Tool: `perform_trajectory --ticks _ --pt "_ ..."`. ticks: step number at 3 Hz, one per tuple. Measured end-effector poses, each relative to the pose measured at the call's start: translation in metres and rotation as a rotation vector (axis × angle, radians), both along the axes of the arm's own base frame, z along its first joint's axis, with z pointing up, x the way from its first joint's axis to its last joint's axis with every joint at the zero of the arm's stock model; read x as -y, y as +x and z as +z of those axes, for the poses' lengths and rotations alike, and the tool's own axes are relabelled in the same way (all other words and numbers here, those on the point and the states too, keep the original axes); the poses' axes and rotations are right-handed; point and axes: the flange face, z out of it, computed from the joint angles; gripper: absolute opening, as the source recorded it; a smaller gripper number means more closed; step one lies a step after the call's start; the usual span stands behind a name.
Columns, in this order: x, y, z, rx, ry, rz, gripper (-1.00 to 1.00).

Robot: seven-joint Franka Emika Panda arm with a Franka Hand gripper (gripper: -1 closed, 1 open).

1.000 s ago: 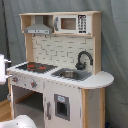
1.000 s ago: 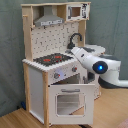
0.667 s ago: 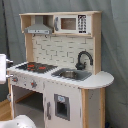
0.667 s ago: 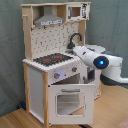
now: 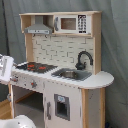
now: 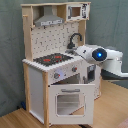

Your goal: Play with the kitchen

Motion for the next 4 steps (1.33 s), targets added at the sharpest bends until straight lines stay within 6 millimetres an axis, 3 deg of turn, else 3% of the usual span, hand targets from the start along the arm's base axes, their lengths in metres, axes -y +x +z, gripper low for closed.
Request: perform_trajectory --ticks 4 --pt "0.051 0.015 -0.050 -0.493 0.016 -0.010 1.00"
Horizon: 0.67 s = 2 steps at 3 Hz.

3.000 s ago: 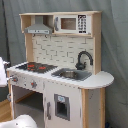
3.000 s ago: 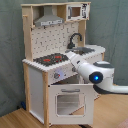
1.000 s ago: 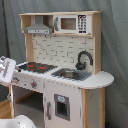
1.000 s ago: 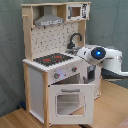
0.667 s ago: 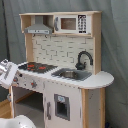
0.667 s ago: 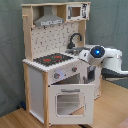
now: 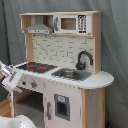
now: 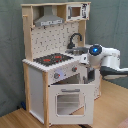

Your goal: Play with the kitchen

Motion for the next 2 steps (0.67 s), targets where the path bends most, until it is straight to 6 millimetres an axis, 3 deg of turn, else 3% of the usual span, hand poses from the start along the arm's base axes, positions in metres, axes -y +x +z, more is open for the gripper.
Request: perform_trajectory --ticks 2 --pt "0.010 0.019 -0.015 -0.165 0.068 0.102 1.00"
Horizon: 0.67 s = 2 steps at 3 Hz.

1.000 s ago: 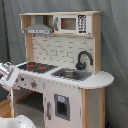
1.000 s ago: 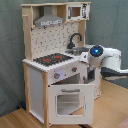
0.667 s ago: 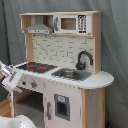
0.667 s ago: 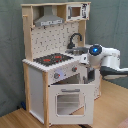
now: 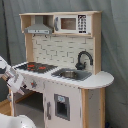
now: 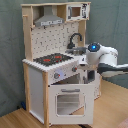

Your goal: Play with the kitchen

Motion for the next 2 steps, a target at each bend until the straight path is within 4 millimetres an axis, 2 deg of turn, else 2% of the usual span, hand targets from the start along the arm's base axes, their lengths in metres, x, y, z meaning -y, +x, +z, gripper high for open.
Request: perform_trajectory --ticks 2 --pt "-0.0005 0.0197 -0.0109 -0.108 0.080 0.124 1.00"
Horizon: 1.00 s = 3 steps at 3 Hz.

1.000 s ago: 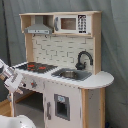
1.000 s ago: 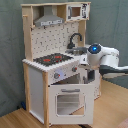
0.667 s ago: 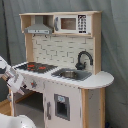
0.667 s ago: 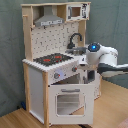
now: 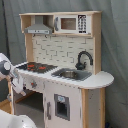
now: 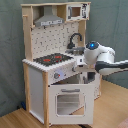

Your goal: Play with the kitchen

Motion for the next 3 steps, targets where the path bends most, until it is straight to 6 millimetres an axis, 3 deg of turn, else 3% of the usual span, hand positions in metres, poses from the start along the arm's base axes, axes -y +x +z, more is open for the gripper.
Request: perform_trajectory --ticks 2,3 --pt "-0.010 0.012 -0.033 -0.097 0.077 0.102 1.00" --pt "0.004 0.024 -0.053 -0.124 0.103 0.101 1.00"
